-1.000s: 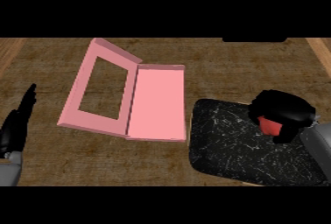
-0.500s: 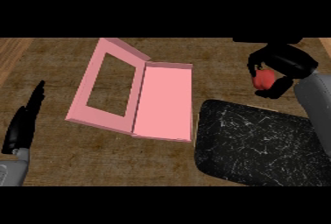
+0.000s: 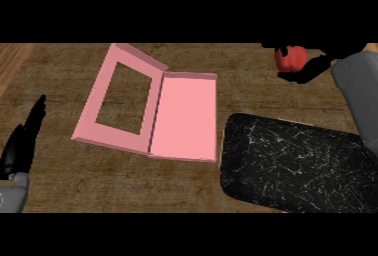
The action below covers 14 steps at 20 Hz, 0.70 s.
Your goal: Pick the bell pepper from the tray and place it in the cardboard box
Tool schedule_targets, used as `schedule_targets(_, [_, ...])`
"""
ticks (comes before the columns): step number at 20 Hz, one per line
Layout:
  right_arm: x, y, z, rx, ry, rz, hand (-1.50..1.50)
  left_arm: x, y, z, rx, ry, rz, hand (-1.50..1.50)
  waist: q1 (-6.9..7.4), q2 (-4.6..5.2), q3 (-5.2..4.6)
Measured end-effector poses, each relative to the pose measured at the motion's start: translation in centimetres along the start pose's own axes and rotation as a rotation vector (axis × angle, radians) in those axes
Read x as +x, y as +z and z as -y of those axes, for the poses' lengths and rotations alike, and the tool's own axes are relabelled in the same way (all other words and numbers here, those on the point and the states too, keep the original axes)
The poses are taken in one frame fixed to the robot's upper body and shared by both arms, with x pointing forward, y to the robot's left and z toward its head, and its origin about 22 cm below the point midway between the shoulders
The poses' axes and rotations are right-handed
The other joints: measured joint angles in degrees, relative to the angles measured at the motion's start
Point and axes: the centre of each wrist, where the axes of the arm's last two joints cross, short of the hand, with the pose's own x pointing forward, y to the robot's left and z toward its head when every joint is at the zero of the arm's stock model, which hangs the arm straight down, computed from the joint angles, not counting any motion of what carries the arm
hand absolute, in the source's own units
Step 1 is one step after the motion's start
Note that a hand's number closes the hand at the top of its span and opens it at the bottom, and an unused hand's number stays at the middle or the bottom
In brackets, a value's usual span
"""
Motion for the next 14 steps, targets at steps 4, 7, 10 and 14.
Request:
schedule_targets(4, [1.2, -3.0, 0.3, -0.006, -0.079, 0.055, 1.50, -0.4, 0.1, -0.2, 0.005, 0.000, -0.006, 0.00, -0.64, -0.26, -0.04])
schedule_targets(7, [2.8, -5.9, 0.1, -0.005, -0.165, 0.085, 1.50, -0.2, 0.1, -0.7, 0.005, 0.002, -0.018, 0.00, -1.06, -0.49, -0.05])
schedule_targets(10, [4.3, -8.5, -0.2, 0.007, -0.247, 0.094, 1.50, 0.1, -0.2, -0.3, 0.009, 0.002, -0.020, 0.00, -1.36, -0.53, -0.07])
schedule_targets(14, [6.9, -11.8, -1.3, 0.028, -0.337, 0.088, 1.50, -0.8, 0.5, 0.3, 0.013, 0.005, -0.029, 0.00, -1.47, -0.61, -0.08])
